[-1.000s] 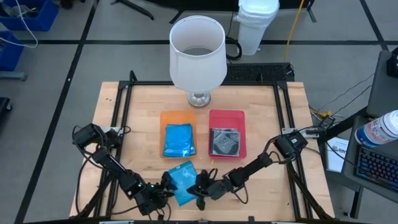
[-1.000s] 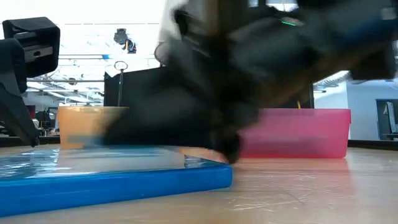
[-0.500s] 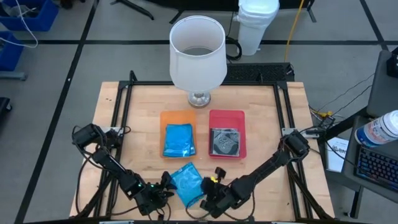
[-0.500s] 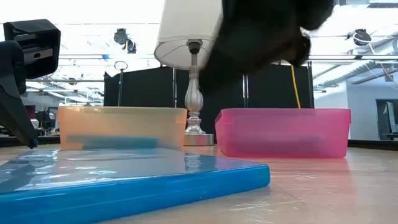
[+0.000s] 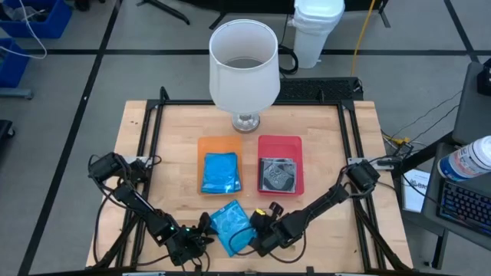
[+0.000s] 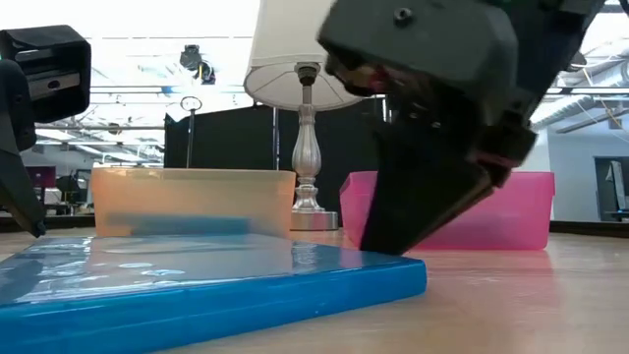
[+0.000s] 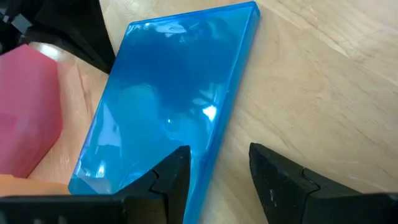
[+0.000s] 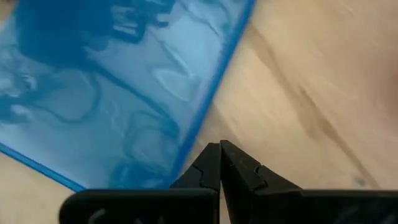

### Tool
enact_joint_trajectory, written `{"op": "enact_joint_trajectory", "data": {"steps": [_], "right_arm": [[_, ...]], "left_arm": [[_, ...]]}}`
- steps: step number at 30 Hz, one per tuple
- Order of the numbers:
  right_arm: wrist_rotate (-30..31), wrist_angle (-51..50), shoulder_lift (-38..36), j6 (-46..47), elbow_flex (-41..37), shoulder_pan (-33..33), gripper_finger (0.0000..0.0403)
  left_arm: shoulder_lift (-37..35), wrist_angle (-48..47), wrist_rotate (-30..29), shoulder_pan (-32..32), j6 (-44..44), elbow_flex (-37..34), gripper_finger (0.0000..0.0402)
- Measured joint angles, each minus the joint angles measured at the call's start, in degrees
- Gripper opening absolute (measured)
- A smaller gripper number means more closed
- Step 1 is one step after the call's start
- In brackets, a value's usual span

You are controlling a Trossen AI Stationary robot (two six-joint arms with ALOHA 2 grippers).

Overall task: Pick & place jewel cases by type
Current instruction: Put the blue CD case into the orange bin

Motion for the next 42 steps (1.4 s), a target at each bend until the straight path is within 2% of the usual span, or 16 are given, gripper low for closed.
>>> {"op": "enact_joint_trajectory", "data": {"steps": [10,16,25,33,38,39,42], "right_arm": [[-2.6,13.9,5.1,-4.4,0.0,-0.4,0.0],[-3.3,14.4,5.1,-4.1,0.0,-0.3,0.0],[-3.3,15.3,5.2,-4.6,-0.1,-0.1,0.0],[-2.4,15.5,5.2,-5.5,-0.1,0.1,0.0],[-2.4,15.6,5.2,-5.7,-0.1,0.2,0.0],[-3.5,18.4,5.5,-5.7,0.0,0.1,0.0],[-4.9,22.1,5.7,-7.5,0.0,0.1,0.0]], "left_arm": [[1.1,0.1,-0.4,0.1,-1.7,0.0,0.017],[1.7,1.1,-5.1,-0.3,-5.5,0.1,0.0171],[1.9,3.5,-10.9,-0.5,-5.4,0.1,0.0171],[1.9,4.8,-12.1,-0.6,-3.5,0.1,0.0171],[2.0,4.7,-17.9,-1.5,0.4,0.5,0.0171],[2.4,4.4,-22.1,-1.4,2.0,0.6,0.017],[2.7,3.5,-29.7,-0.1,3.2,0.6,0.017]]}}
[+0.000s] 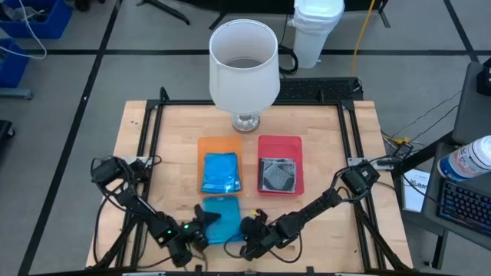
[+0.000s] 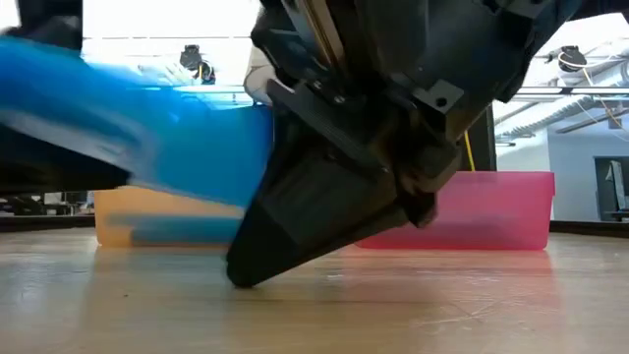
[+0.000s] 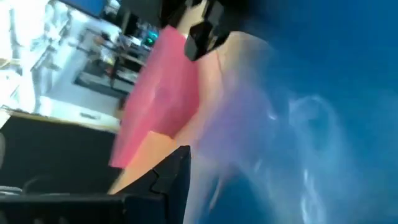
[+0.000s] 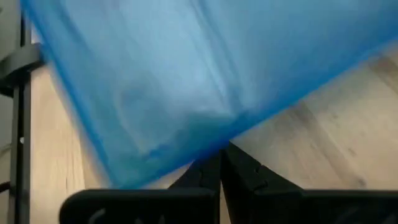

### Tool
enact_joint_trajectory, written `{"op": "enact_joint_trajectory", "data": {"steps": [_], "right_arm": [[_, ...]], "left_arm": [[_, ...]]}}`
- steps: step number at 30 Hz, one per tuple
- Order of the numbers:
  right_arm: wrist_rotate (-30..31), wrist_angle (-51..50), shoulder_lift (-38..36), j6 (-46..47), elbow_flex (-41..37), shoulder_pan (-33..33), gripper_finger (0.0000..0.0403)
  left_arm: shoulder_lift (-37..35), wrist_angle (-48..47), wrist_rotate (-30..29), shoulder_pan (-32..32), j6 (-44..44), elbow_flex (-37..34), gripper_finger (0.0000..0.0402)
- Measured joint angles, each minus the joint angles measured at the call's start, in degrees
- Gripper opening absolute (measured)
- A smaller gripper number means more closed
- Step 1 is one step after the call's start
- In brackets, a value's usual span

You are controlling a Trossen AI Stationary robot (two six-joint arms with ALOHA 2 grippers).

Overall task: Pick & place jewel cases by type
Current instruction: Put the blue CD case into the orange bin

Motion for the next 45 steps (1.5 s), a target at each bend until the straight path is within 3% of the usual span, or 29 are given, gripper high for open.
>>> {"op": "enact_joint_trajectory", "data": {"steps": [8,15,18,22,24,28,34,37,43,45], "right_arm": [[-1.4,6.6,0.2,-4.3,-1.2,0.1,0.0],[-0.9,9.8,0.1,-4.5,-3.2,0.3,0.0],[-1.0,12.1,0.2,-5.7,-3.6,0.4,0.0],[-0.9,12.5,0.2,-6.0,-3.6,0.7,0.0],[-0.9,12.5,0.2,-6.0,-3.6,0.8,0.0],[-0.6,13.0,0.2,-7.3,-3.6,0.9,0.0],[-0.8,18.1,0.5,-10.3,-3.7,2.1,0.0],[-1.1,22.0,0.7,-12.6,-3.8,2.7,0.0],[-1.0,33.9,0.3,-18.5,-3.8,2.1,0.0],[-3.2,38.2,-0.4,-20.9,-3.8,1.3,0.0]], "left_arm": [[-0.1,0.2,4.9,1.1,1.7,0.2,0.017],[-0.1,0.6,5.1,0.5,3.0,0.2,0.0161],[-0.1,0.7,4.6,0.0,3.8,0.2,0.012],[0.0,0.6,3.7,-0.9,5.7,1.0,0.0032],[0.0,0.4,1.7,-1.7,7.0,1.8,0.0016],[0.3,-0.7,-1.8,-4.1,12.8,4.4,0.0029],[0.3,-9.2,-8.4,-10.0,18.1,11.2,0.0012],[0.3,-14.5,-13.0,-13.1,21.2,14.4,0.0019],[0.2,-15.1,-24.1,-17.0,36.1,17.6,0.0011],[0.2,-15.7,-24.4,-17.3,37.2,18.0,0.0011]]}}
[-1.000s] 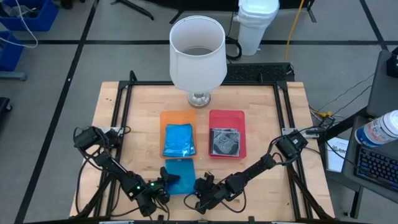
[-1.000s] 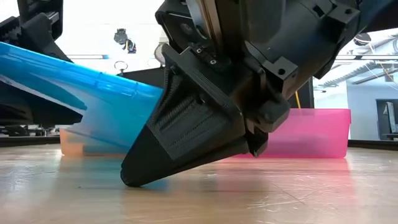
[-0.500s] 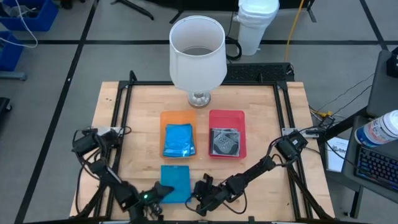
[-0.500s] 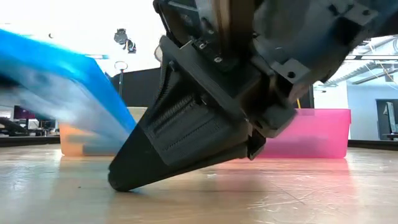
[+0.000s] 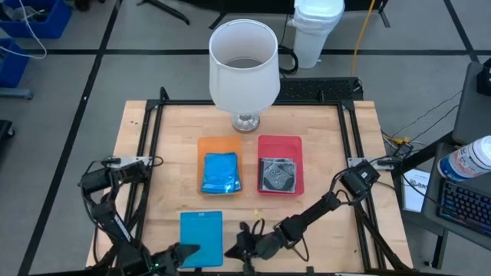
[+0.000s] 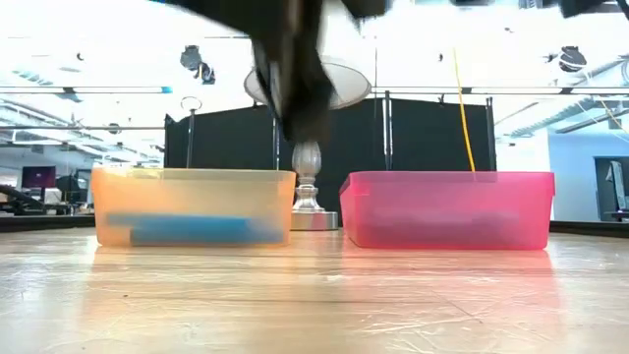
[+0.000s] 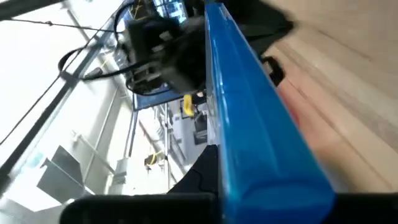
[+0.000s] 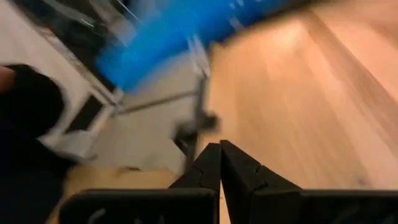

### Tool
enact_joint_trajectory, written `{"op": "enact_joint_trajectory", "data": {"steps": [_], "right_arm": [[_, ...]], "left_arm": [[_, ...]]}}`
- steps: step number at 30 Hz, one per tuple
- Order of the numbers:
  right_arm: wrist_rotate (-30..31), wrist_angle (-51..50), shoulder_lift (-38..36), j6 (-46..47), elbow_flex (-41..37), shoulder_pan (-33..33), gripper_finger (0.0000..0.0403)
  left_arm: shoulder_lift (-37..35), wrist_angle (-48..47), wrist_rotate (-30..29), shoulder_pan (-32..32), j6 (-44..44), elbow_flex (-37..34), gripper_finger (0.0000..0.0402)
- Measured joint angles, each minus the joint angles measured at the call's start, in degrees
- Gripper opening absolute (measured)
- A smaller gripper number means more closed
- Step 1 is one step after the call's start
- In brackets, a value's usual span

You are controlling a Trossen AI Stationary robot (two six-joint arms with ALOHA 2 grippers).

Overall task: Pick & place jewel cases by type
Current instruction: Put the blue CD case into the orange bin

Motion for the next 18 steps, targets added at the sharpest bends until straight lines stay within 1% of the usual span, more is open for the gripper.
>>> {"op": "enact_joint_trajectory", "data": {"steps": [3,6,8,11,13,14,18], "right_arm": [[-2.8,3.5,-2.0,-2.8,0.1,-1.2,0.0],[-3.0,2.2,-4.3,-4.3,0.1,-2.2,0.0],[-2.5,0.2,-6.1,-5.3,0.0,-2.9,0.0],[-2.2,-0.8,-8.5,-5.9,0.1,-3.8,0.0],[-3.1,-1.3,-9.5,-5.0,0.2,-4.7,0.0003],[-4.6,-1.5,-9.7,-4.4,0.2,-5.2,0.0007],[-9.4,-2.1,-10.6,1.6,0.2,-7.2,0.0042]], "left_arm": [[0.2,-2.0,-0.1,-0.4,0.1,0.1,0.0018],[0.8,-6.8,-1.7,-1.3,-0.9,0.0,0.0023],[0.8,-9.5,-2.3,-2.0,-2.6,0.0,0.0017],[0.8,-10.1,-3.3,-3.1,-3.6,0.1,0.0011],[0.8,-10.2,-3.1,-3.2,-3.1,0.1,0.0013],[0.8,-10.3,-3.1,-3.1,-3.1,0.1,0.0017],[0.8,-11.9,-3.5,-3.1,-3.1,0.1,0.0022]]}}
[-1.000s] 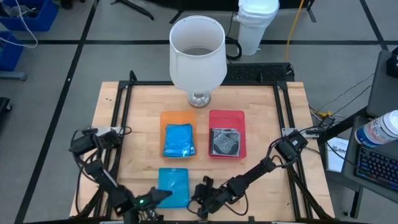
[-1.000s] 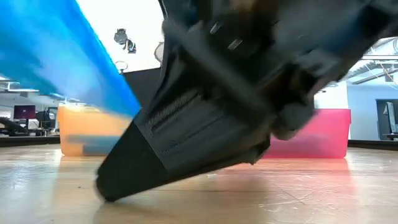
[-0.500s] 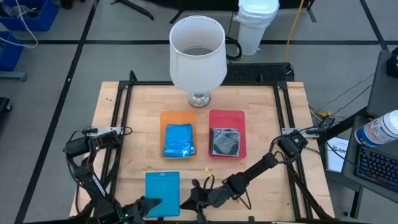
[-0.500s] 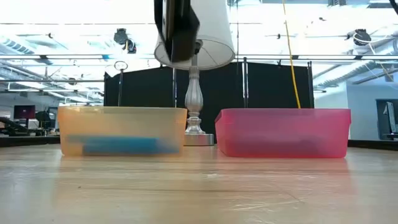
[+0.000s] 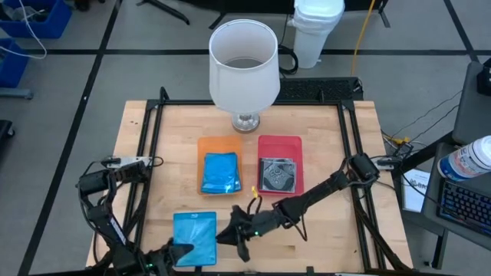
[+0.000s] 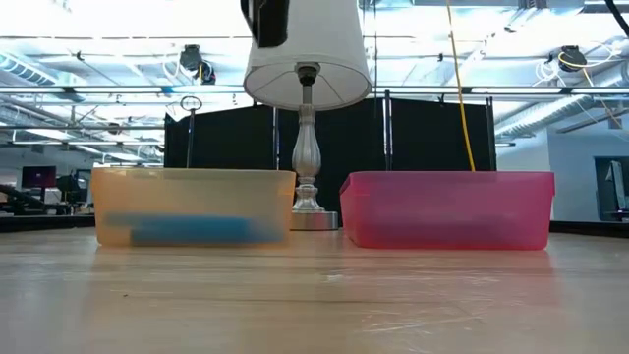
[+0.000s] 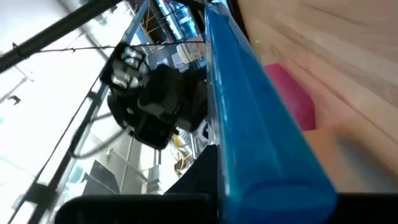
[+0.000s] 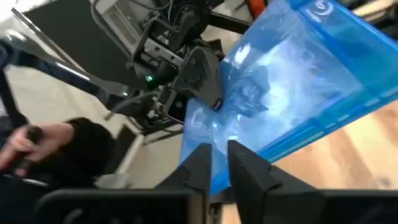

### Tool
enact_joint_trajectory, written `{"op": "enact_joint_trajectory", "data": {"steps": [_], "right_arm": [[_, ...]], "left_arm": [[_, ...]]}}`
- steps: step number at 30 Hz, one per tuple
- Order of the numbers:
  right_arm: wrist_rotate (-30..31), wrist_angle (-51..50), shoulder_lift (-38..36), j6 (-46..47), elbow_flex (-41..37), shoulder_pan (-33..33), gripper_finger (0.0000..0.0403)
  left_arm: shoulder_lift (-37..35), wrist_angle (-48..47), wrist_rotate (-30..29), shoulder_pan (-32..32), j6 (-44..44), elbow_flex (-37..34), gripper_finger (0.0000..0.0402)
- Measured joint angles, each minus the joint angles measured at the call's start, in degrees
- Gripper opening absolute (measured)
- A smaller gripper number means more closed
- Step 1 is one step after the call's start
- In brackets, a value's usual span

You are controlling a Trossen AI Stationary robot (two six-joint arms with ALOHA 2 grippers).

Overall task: Pick & place jewel cases by type
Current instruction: Put the blue CD case into the orange bin

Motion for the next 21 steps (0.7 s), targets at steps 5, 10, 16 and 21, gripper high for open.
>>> {"op": "enact_joint_trajectory", "data": {"steps": [5,10,16,21], "right_arm": [[-3.5,-2.3,0.1,6.8,0.0,-1.8,0.0108],[-3.5,-2.1,0.0,12.8,0.0,-3.0,0.0167],[-2.7,-2.9,0.0,17.1,0.0,-4.1,0.0206],[-4.5,-3.5,-0.3,17.4,0.0,-4.4,0.0217]], "left_arm": [[0.0,-3.2,0.1,0.2,0.1,0.0,0.001],[-0.1,-4.9,0.0,0.6,-0.4,0.0,0.002],[-0.1,-5.1,0.3,1.4,-0.5,0.0,0.0011],[-0.1,-5.7,0.4,1.5,-0.8,0.0,0.0018]]}}
